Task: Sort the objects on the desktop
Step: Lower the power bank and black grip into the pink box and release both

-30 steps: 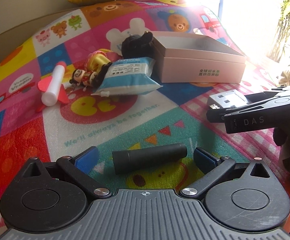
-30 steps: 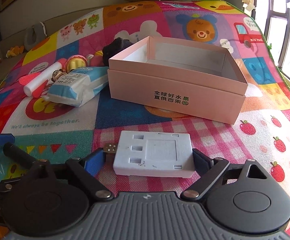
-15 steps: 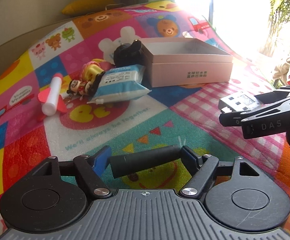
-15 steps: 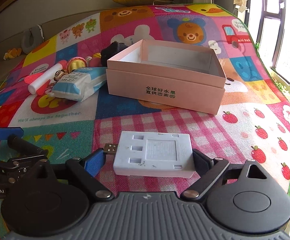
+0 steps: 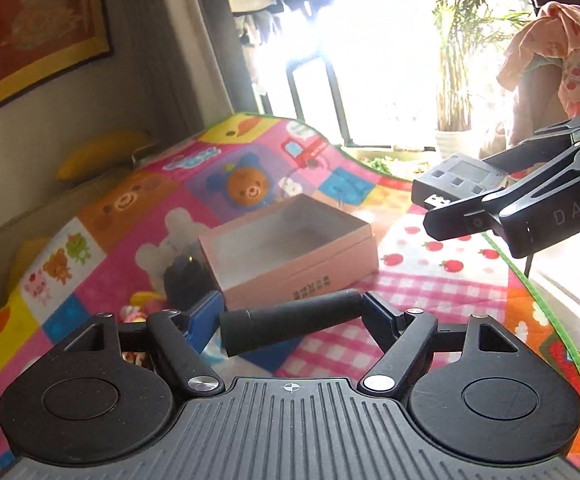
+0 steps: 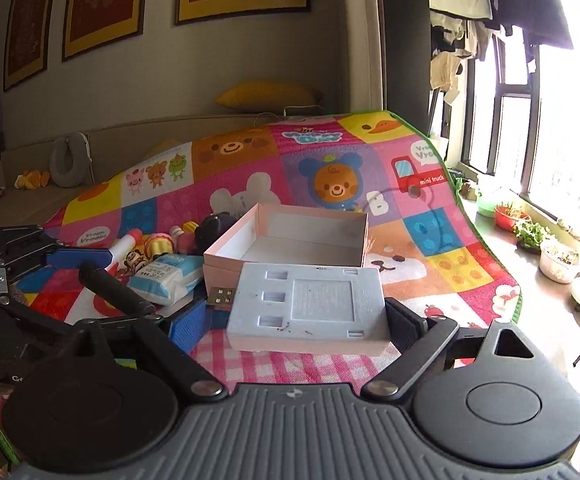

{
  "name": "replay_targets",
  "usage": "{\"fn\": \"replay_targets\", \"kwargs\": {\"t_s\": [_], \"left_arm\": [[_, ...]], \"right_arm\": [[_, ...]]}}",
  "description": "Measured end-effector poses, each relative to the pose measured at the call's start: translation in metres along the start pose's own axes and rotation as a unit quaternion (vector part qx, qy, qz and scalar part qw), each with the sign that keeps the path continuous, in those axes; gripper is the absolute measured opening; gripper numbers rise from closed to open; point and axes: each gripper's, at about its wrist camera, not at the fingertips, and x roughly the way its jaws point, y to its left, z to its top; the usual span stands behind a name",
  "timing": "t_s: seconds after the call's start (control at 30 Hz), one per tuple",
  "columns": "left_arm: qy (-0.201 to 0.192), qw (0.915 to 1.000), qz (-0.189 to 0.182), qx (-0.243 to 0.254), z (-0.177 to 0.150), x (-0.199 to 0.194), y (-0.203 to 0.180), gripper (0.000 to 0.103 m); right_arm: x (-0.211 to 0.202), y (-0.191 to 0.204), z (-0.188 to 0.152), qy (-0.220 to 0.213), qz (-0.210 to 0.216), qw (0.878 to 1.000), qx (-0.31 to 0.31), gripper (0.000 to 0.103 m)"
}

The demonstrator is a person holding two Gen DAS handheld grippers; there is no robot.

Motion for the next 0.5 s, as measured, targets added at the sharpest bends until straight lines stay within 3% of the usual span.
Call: {"fn": "replay_targets", "kwargs": {"t_s": [0.1,0.2,0.23,0.27,0.3,0.37,0.5], "left_arm": [[-0.018,0.9998,0.006,0.007,0.026,0.034,0.014,0.081],[-0.038,0.9991,0.014,-0.016,0.05,0.088,0.037,0.082],[-0.044,0.9984,0.002,-0.036,0.056,0.107,0.046,0.085],[-0.034,0.9979,-0.01,-0.054,0.061,0.125,0.055,0.099],[-0.016,0.997,-0.018,-0.074,0.064,0.142,0.063,0.098],[0.005,0.9941,-0.02,-0.107,0.061,0.157,0.08,0.099],[0.019,0.9887,-0.039,-0.144,0.03,0.141,0.097,0.102]], "right_arm": [[0.023,-0.015,0.044,-0.026,-0.005,1.0,0.012,0.091],[0.071,-0.029,0.094,-0.038,-0.01,0.999,0.038,0.091],[0.091,-0.033,0.107,-0.037,-0.011,0.998,0.043,0.091],[0.111,-0.036,0.118,-0.03,-0.004,0.999,0.043,0.094],[0.132,-0.038,0.125,-0.017,-0.001,0.999,0.041,0.096],[0.161,-0.041,0.126,0.0,-0.023,0.999,0.04,0.098],[0.189,-0.06,0.09,0.031,-0.024,0.997,0.064,0.098]]}}
